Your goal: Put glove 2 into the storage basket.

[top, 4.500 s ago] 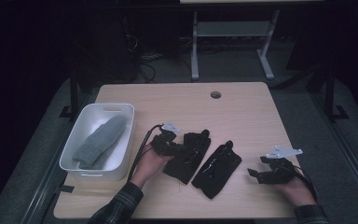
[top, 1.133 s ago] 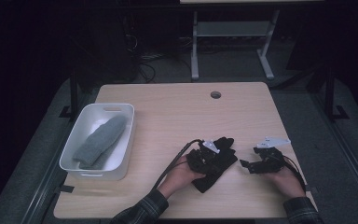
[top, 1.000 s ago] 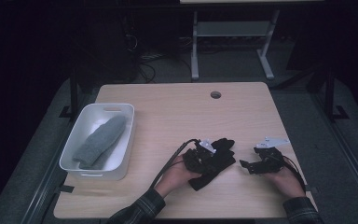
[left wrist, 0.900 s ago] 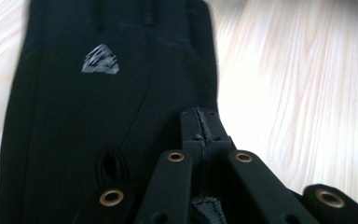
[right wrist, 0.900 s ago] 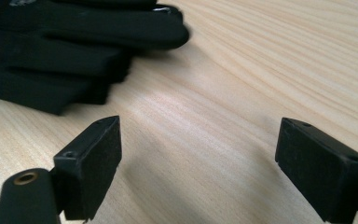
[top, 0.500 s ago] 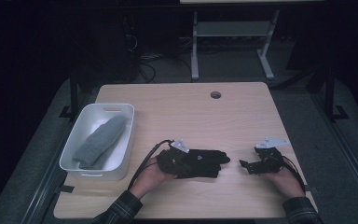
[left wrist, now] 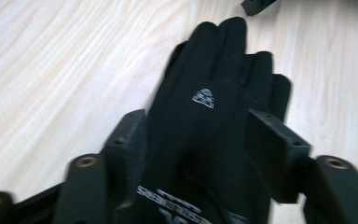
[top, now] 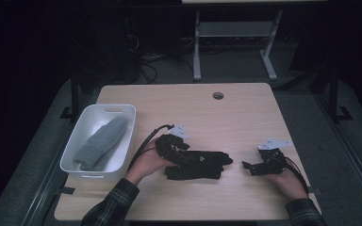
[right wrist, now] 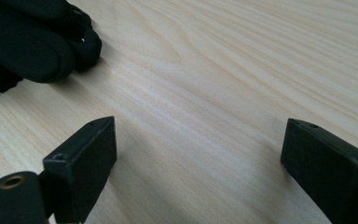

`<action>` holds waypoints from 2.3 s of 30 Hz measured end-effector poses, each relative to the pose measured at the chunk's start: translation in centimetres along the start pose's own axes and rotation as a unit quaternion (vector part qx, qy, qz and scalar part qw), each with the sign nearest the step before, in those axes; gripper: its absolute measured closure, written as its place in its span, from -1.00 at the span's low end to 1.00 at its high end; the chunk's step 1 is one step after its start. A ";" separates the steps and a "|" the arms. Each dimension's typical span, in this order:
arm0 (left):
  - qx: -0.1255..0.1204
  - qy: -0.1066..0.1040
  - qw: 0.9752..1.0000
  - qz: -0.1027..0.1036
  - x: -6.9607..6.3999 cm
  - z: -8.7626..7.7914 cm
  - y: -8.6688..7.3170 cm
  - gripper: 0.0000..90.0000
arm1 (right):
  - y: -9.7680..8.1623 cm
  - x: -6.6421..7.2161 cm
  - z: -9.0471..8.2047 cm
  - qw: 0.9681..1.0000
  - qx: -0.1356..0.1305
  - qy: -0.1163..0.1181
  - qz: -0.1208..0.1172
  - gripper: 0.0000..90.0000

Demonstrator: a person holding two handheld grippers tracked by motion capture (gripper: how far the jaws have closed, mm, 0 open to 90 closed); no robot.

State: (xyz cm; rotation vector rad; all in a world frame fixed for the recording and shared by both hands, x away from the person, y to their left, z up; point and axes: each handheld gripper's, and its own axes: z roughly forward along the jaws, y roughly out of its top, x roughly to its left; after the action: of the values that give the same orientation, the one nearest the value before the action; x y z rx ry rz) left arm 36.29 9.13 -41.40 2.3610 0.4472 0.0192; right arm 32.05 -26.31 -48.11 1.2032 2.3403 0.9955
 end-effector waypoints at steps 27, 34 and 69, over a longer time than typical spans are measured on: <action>0.022 -0.071 0.997 0.028 1.6 5.0 -1.6 -0.39 | -0.1 -0.1 0.2 1.000 -0.005 0.009 0.000 -0.79; 0.030 -0.108 0.994 0.006 1.5 4.7 -1.6 0.31 | -0.1 0.0 0.2 1.000 -0.005 0.009 -0.001 -0.79; -0.017 -0.012 0.995 -0.101 0.5 -4.6 1.6 0.62 | -0.2 0.2 0.1 1.000 -0.003 0.005 0.006 -0.79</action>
State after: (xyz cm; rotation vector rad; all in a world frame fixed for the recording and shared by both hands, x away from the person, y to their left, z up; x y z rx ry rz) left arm 36.60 11.23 -36.95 2.2687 0.6668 -0.0960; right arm 31.90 -26.18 -48.28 1.2140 2.3383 1.0140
